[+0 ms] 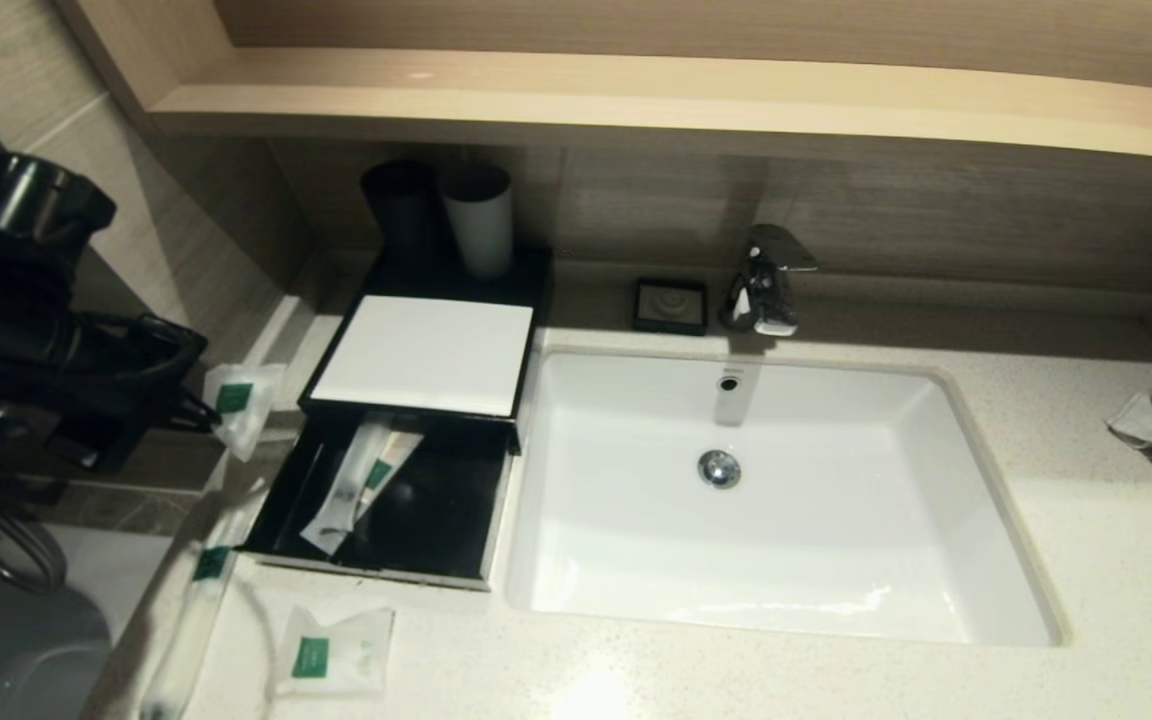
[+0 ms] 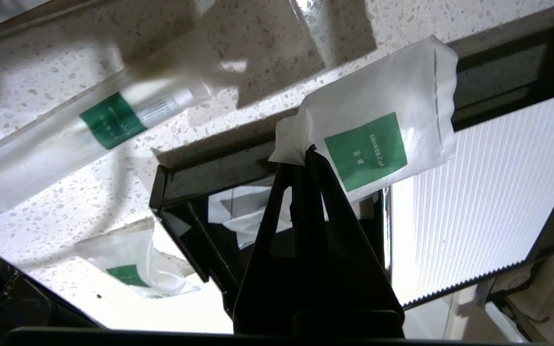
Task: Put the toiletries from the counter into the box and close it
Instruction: Place the bathroom toiletry into the drawer
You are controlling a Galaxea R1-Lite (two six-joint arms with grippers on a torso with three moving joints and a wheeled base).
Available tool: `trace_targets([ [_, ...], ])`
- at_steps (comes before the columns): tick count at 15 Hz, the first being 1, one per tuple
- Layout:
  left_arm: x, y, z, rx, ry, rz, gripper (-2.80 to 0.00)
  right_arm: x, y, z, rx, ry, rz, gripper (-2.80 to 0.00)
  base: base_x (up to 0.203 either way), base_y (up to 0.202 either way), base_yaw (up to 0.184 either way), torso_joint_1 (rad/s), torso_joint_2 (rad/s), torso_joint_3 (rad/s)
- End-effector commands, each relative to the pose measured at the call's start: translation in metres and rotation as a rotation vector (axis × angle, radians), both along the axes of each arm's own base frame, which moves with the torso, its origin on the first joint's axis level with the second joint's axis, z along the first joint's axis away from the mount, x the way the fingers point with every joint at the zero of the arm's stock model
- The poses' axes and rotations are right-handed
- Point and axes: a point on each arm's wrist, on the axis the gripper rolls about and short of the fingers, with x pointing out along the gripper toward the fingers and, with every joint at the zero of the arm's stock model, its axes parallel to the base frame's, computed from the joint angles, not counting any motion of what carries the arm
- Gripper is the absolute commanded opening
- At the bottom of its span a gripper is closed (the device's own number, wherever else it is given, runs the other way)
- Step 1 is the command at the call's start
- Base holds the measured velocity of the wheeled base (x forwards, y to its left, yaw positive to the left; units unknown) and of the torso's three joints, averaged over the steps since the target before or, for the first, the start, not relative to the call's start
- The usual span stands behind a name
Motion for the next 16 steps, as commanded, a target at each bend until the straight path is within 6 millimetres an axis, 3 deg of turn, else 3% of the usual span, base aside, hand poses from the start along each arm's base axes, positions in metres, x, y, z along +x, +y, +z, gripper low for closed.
trace_targets([
  [1,-0.013,-0.002,0.012,0.001,-0.037,-0.009,-2.8,0.0,0.0,0.0,0.0,0.0,0.0,-2.8,0.0,0.0,0.0,0.0,0.0,0.0],
  [4,-0.019,-0.016,0.013,-0.009,-0.028,-0.082,-2.8,0.0,0.0,0.0,0.0,0.0,-0.001,-2.8,0.0,0.0,0.0,0.0,0.0,0.0],
  [12,-0.026,-0.085,-0.002,0.043,0.042,-0.419,-2.8,0.0,0.0,0.0,0.0,0.0,0.0,-2.8,0.0,0.0,0.0,0.0,0.0,0.0],
  [16,-0.019,-0.11,-0.019,0.07,0.108,-0.519,-2.8,0.0,0.0,0.0,0.0,0.0,0.0,-2.8,0.0,0.0,0.0,0.0,0.0,0.0],
])
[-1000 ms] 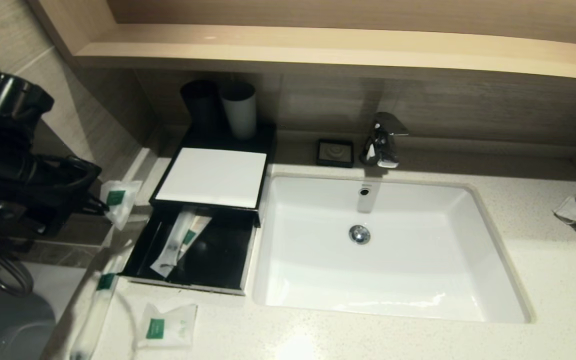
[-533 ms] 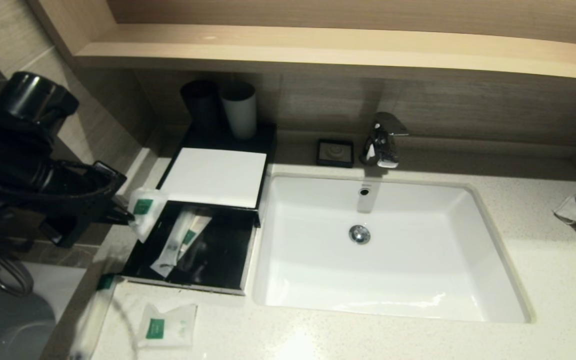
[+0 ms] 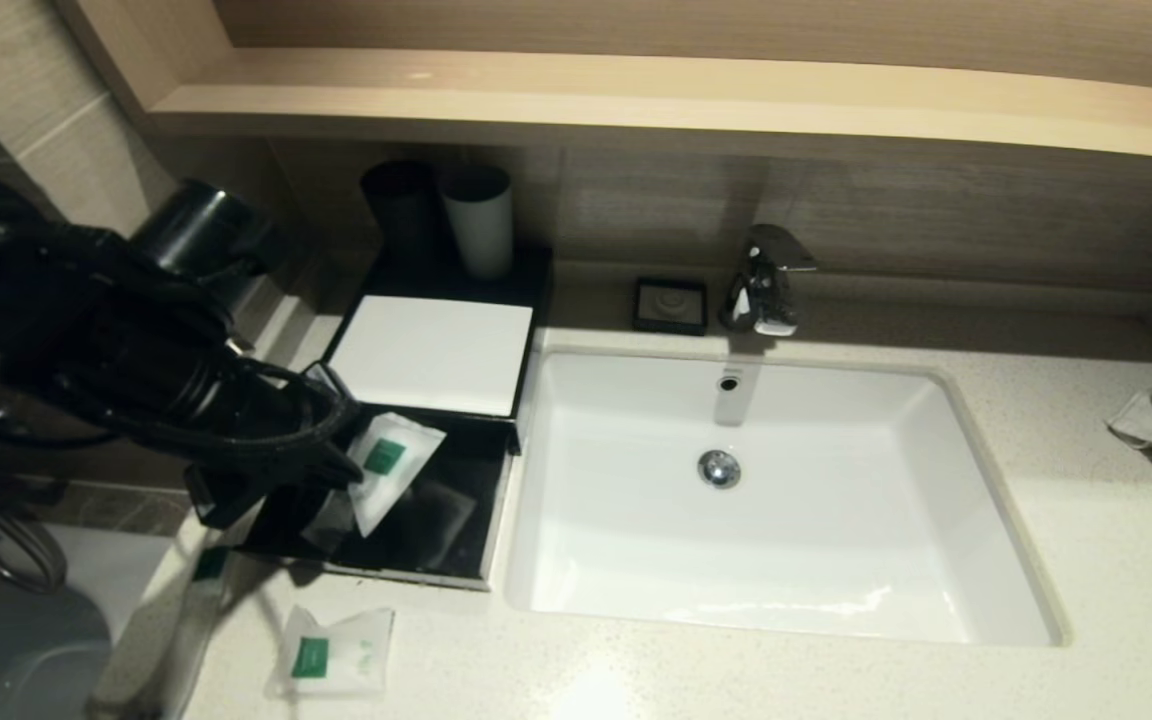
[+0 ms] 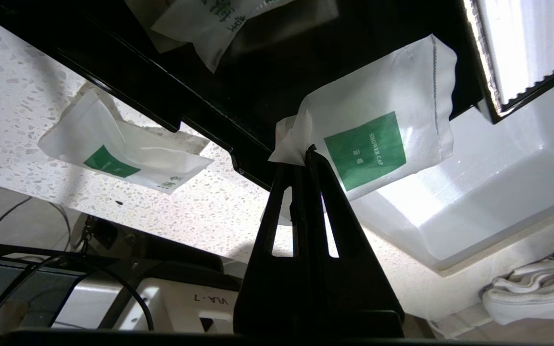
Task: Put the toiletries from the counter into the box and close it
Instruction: Place the bathroom toiletry into the drawer
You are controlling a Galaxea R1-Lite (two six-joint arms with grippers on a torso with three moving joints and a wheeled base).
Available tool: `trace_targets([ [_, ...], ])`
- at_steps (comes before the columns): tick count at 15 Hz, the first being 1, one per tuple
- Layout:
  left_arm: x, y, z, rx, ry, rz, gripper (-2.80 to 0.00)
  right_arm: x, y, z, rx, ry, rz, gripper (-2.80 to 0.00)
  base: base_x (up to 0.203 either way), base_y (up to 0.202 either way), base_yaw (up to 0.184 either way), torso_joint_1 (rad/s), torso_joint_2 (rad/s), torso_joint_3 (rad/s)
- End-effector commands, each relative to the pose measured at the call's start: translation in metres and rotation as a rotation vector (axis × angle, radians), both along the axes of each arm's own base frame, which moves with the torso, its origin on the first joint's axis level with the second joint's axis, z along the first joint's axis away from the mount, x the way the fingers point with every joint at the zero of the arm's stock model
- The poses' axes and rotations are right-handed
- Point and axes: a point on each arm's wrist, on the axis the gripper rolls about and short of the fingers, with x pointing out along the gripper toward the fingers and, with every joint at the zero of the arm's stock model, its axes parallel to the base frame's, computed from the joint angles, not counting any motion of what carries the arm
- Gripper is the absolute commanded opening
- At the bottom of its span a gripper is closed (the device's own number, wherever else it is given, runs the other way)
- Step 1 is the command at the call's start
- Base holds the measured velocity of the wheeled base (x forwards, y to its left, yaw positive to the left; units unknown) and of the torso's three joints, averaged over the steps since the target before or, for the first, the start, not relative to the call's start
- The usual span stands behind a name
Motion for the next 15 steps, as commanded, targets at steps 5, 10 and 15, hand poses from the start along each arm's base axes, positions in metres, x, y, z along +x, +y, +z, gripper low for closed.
trace_targets([
  [5,0.016,-0.024,-0.027,0.039,0.081,-0.066,-2.8,0.0,0.0,0.0,0.0,0.0,-0.001,-2.8,0.0,0.0,0.0,0.0,0.0,0.0],
  [10,0.025,-0.029,-0.038,0.048,0.11,-0.073,-2.8,0.0,0.0,0.0,0.0,0.0,-0.001,-2.8,0.0,0.0,0.0,0.0,0.0,0.0],
  [15,0.03,-0.031,-0.036,0.032,0.101,-0.053,-2.8,0.0,0.0,0.0,0.0,0.0,0.0,-2.8,0.0,0.0,0.0,0.0,0.0,0.0],
])
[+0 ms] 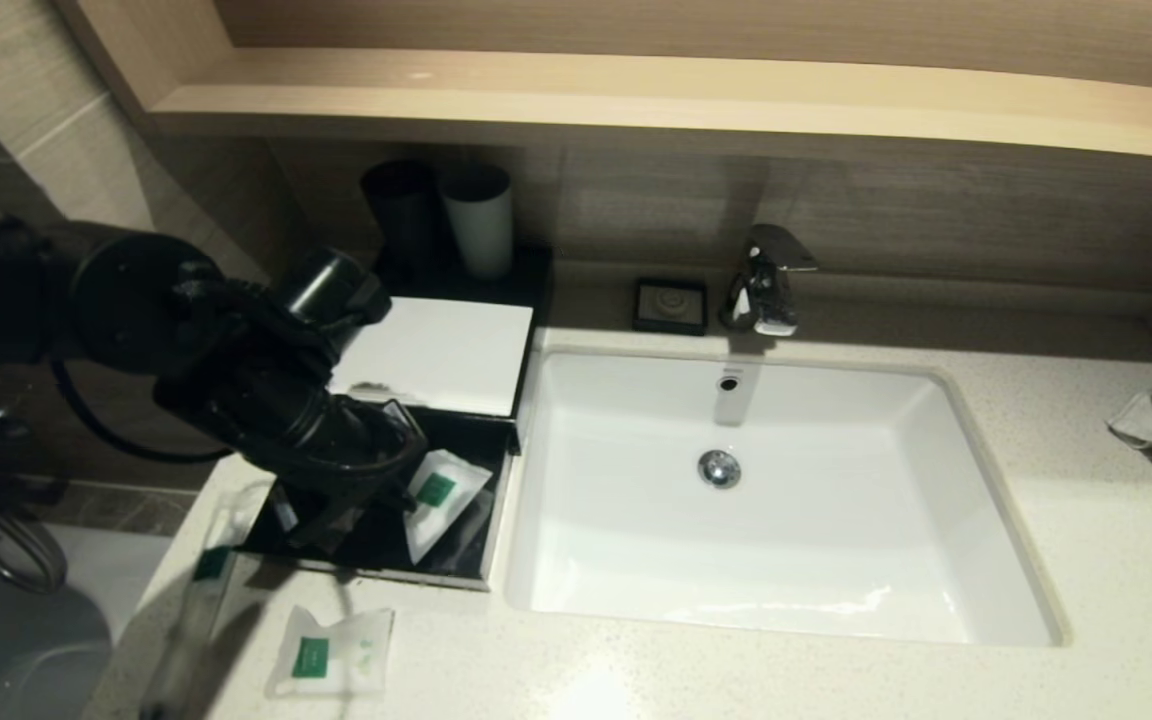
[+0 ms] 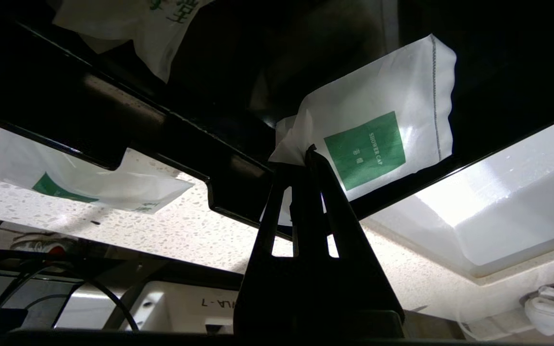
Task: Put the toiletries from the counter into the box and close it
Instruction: Place the bathroom toiletry into the drawer
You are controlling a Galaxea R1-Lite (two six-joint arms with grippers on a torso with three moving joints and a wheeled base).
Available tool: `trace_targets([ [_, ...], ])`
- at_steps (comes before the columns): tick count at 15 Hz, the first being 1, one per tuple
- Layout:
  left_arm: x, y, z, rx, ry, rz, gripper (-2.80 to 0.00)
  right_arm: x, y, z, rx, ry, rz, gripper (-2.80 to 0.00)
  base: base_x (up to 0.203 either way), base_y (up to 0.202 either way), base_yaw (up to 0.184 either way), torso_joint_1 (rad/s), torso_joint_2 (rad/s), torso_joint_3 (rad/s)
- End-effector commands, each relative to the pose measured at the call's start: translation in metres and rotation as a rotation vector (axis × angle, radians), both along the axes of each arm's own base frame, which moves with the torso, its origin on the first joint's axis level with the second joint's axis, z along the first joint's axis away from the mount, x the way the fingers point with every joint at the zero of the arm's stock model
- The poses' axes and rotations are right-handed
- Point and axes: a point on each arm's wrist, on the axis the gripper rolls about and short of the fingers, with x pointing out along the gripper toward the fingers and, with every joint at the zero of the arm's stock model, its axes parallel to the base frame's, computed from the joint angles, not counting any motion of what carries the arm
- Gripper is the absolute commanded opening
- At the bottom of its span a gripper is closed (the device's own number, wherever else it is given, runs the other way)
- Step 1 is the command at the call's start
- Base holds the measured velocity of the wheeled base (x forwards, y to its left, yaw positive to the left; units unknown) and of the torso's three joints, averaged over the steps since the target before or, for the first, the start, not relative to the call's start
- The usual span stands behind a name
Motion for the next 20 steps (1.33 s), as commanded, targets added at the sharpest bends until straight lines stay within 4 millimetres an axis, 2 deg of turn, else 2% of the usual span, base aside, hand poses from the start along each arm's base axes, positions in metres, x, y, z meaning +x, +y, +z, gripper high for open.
trace_targets([
  [1,0.0,-0.001,-0.001,-0.003,0.007,0.006,-2.8,0.0,0.0,0.0,0.0,0.0,0.0,-2.8,0.0,0.0,0.0,0.0,0.0,0.0],
  [19,0.009,-0.014,-0.008,-0.008,-0.023,0.002,-2.8,0.0,0.0,0.0,0.0,0.0,0.0,-2.8,0.0,0.0,0.0,0.0,0.0,0.0],
  [20,0.009,-0.014,-0.008,-0.008,-0.025,0.003,0.0,0.0,0.0,0.0,0.0,0.0,-0.001,-2.8,0.0,0.0,0.0,0.0,0.0,0.0],
])
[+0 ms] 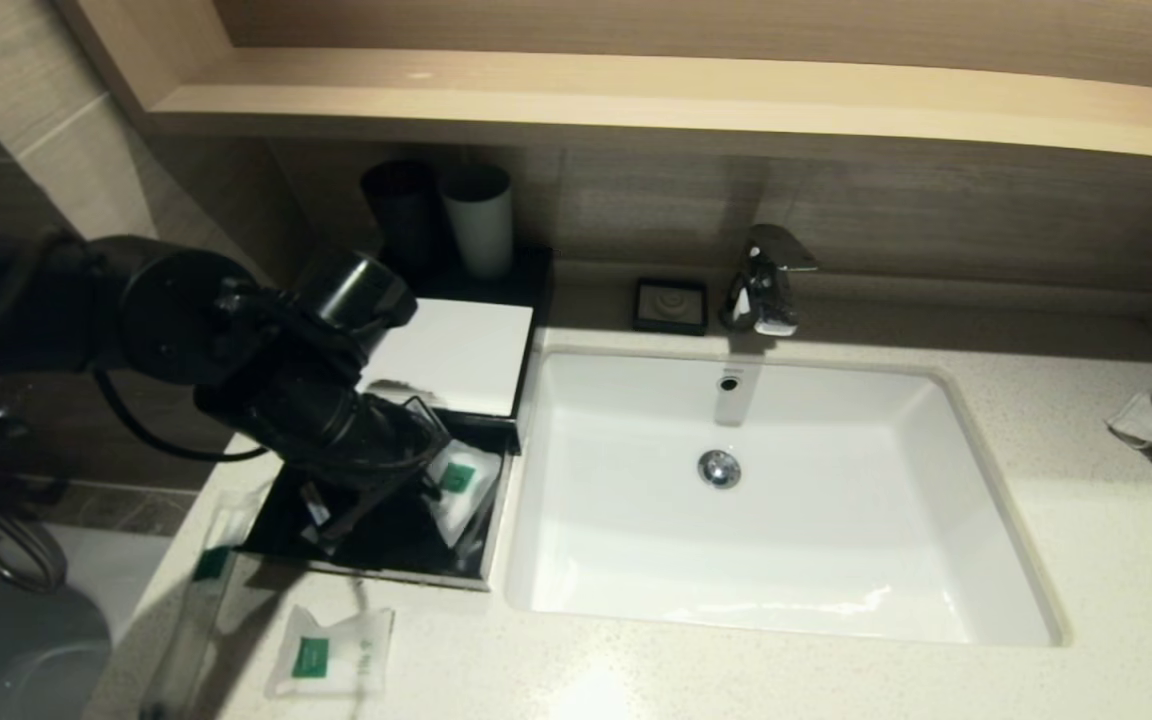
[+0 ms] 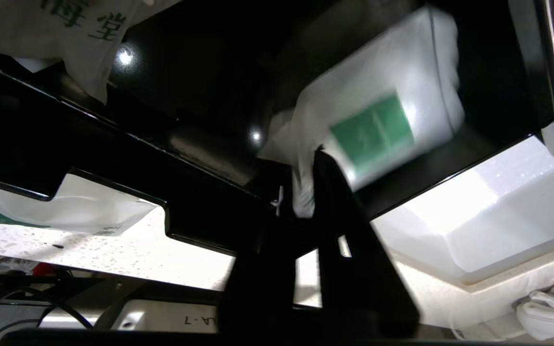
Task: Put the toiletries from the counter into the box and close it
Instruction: Place the bathroom toiletry into the drawer
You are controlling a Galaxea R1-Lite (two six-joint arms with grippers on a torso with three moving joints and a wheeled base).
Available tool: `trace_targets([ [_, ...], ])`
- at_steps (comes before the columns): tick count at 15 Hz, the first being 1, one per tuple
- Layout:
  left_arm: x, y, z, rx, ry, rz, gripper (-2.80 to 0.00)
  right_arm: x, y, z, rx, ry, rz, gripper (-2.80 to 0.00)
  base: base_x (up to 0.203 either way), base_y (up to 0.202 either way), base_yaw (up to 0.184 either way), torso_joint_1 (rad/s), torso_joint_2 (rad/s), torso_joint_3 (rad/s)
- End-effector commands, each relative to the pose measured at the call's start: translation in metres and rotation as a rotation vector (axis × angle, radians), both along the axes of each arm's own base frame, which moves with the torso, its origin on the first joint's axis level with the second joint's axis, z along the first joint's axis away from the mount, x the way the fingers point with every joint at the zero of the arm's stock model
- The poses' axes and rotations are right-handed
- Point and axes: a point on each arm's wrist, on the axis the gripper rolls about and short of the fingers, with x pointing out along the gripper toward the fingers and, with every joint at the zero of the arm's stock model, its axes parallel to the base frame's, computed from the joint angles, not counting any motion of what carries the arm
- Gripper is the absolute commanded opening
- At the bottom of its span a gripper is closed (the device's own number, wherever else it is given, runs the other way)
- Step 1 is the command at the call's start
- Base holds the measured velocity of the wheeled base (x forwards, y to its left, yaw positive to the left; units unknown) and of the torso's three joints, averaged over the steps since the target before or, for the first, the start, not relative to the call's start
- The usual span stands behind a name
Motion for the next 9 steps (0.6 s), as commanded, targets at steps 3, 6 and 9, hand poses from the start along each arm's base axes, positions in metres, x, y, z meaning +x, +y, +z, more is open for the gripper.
trace_targets([
  [3,0.0,0.0,-0.001,0.0,0.007,0.005,0.0,0.0,0.0,0.0,0.0,0.0,0.0,-2.8,0.0,0.0,0.0,0.0,0.0,0.0],
  [6,-0.002,0.001,0.004,-0.009,-0.014,0.007,0.0,0.0,0.0,0.0,0.0,0.0,0.0,-2.8,0.0,0.0,0.0,0.0,0.0,0.0],
  [9,-0.008,0.004,0.013,-0.016,-0.043,0.008,0.0,0.0,0.0,0.0,0.0,0.0,0.0,-2.8,0.0,0.0,0.0,0.0,0.0,0.0],
])
